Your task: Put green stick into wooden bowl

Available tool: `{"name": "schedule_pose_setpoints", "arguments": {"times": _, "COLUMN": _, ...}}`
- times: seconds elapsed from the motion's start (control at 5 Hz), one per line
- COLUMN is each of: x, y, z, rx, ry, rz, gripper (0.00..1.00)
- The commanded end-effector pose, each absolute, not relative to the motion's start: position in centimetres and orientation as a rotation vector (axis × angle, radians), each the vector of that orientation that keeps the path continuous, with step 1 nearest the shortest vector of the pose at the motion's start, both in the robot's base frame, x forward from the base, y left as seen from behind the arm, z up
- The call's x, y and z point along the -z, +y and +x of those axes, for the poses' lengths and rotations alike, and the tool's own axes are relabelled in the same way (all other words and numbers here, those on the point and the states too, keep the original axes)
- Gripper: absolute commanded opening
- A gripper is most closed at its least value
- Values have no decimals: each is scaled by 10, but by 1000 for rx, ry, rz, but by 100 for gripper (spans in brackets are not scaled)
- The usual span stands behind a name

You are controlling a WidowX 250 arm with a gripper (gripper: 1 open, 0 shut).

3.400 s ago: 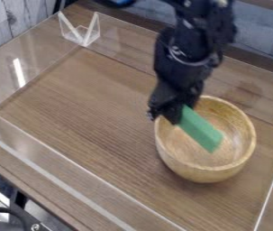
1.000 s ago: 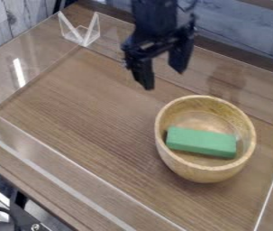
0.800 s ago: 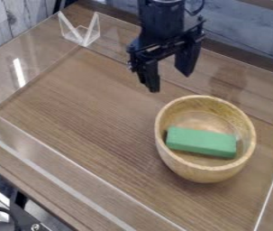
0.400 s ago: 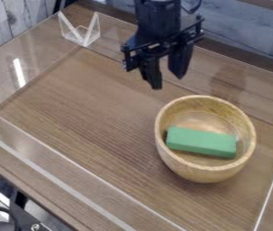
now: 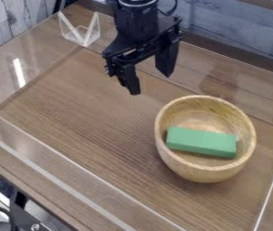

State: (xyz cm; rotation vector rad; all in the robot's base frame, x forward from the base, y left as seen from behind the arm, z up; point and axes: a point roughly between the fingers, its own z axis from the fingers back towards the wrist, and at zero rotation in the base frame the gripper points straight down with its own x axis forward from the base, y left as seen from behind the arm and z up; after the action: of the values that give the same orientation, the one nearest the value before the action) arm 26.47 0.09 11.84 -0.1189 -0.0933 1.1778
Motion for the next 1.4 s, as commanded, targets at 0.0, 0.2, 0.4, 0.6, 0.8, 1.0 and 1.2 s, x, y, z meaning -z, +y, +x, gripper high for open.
{"name": "schedule_pose_setpoints", "arguments": {"times": 0.0, "x": -121, "y": 16, "z": 266, "rx": -968, "ry": -174, "rz": -116, "gripper": 100}}
{"name": "schedule_pose_setpoints", "arguments": {"times": 0.2, "x": -114, "y": 28, "z": 265, "rx": -747, "ry": -208, "rz": -87, "gripper": 100}}
{"name": "schedule_pose_setpoints", "arguments": {"times": 0.4, "x": -116, "y": 41, "z": 260, "rx": -638, "ry": -235, "rz": -40, "gripper": 100}}
{"name": "schedule_pose_setpoints", "arguments": {"times": 0.6, "x": -117, "y": 50, "z": 258, "rx": -591, "ry": -257, "rz": 19, "gripper": 100}}
{"name": "schedule_pose_setpoints", "arguments": {"times": 0.8, "x": -111, "y": 63, "z": 261, "rx": -537, "ry": -257, "rz": 63, "gripper": 100}}
{"name": "schedule_pose_setpoints", "arguments": {"times": 1.0, "x": -104, "y": 69, "z": 265, "rx": -517, "ry": -238, "rz": 96, "gripper": 100}}
{"name": "schedule_pose_setpoints", "arguments": {"times": 1.2, "x": -102, "y": 70, "z": 272, "rx": -524, "ry": -222, "rz": 95, "gripper": 100}}
